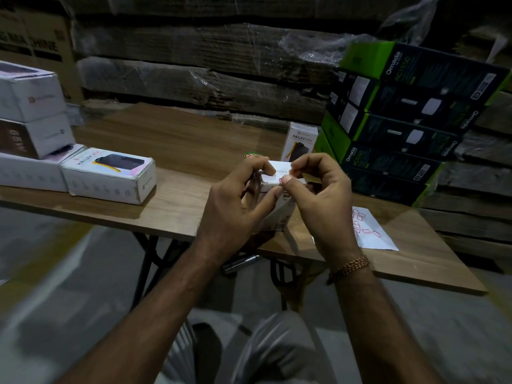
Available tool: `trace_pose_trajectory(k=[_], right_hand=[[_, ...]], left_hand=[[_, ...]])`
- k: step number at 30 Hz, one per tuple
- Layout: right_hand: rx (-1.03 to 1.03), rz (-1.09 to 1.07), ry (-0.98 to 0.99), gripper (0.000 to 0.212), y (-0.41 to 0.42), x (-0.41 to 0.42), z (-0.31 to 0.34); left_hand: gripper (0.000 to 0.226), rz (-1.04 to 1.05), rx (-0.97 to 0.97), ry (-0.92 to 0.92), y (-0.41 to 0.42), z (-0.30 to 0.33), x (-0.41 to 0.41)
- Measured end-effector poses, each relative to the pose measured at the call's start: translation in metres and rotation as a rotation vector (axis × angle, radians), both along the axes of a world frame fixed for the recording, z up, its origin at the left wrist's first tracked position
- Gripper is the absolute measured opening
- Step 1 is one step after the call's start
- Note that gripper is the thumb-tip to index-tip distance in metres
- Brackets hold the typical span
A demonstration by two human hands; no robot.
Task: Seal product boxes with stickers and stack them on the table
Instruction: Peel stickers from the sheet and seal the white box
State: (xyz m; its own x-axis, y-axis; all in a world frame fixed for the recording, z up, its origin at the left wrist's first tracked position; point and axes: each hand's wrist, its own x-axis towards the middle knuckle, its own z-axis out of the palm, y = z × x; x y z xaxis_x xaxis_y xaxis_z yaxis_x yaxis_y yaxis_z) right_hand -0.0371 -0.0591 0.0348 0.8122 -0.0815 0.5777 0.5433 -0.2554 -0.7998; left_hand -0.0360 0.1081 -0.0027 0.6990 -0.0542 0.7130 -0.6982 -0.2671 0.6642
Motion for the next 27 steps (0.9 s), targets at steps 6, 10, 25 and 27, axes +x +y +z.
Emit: trace_pose_trajectory(k=[6,10,25,27], right_hand=[[0.096,-0.022,-0.012,0.023,0.008,0.003,-0.001],[0.145,-0.02,0.007,0.026,0.01,0.004,-0.001],[0.164,-0.019,0.014,0.024,0.009,0.004,-0.001],[0.191,-0.032,0.013,0.018,0.011,0.006,-0.003]], left_hand=[[0.035,0.005,-0.022,-0.027,0.0,0.0,-0.003],[0.034,0.009,-0.017,-0.045,-0.001,0.0,-0.005],[0.035,0.024,-0.006,-0.049,-0.002,-0.001,-0.005],[0.034,0.02,-0.015,-0.033,-0.001,-0.001,-0.005]])
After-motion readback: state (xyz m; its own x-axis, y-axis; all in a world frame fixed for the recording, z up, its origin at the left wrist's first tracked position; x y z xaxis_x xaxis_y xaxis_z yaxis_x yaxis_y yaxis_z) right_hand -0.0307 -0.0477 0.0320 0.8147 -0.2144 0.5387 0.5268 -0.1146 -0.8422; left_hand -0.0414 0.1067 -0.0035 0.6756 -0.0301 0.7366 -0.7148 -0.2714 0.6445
